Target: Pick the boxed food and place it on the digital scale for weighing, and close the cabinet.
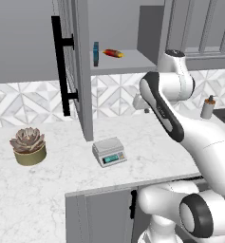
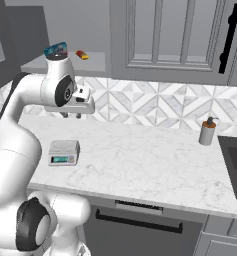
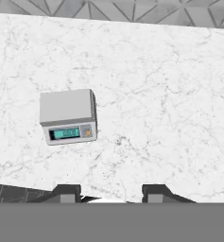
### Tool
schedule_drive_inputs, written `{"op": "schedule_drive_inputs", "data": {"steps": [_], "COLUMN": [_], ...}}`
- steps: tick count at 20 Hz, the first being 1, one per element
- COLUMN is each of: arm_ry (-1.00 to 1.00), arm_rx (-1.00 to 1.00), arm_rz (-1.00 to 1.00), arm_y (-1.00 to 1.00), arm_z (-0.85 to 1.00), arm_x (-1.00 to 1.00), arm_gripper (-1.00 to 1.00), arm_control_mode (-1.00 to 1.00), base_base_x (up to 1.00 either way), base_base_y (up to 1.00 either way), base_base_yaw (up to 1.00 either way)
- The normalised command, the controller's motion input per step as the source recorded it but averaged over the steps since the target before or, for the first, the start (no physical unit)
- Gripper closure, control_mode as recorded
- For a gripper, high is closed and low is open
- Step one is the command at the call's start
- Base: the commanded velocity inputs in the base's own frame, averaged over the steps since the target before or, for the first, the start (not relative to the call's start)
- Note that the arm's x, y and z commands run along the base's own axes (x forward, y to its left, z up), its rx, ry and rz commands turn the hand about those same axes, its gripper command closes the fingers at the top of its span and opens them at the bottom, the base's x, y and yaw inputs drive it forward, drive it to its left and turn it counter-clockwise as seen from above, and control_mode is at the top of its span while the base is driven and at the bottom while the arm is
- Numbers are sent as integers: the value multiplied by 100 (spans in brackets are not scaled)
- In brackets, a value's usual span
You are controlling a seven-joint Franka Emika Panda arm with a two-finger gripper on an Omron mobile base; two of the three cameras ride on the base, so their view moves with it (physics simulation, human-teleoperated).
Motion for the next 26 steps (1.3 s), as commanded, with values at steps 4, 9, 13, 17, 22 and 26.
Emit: {"op": "schedule_drive_inputs", "data": {"steps": [4,9,13,17,22,26], "arm_ry": [-7,-29,-27,-26,-12,0], "arm_rx": [0,-3,2,12,8,3], "arm_rz": [2,1,0,0,0,0], "arm_y": [9,40,49,30,21,10], "arm_z": [1,8,43,70,65,56], "arm_x": [-30,-57,-54,-35,-14,0], "arm_gripper": [-100,-100,-100,-100,-100,-100], "arm_control_mode": [-100,-100,-100,-100,-100,-100], "base_base_x": [0,0,0,0,0,0], "base_base_y": [0,0,0,0,0,0], "base_base_yaw": [0,0,0,0,0,0]}}
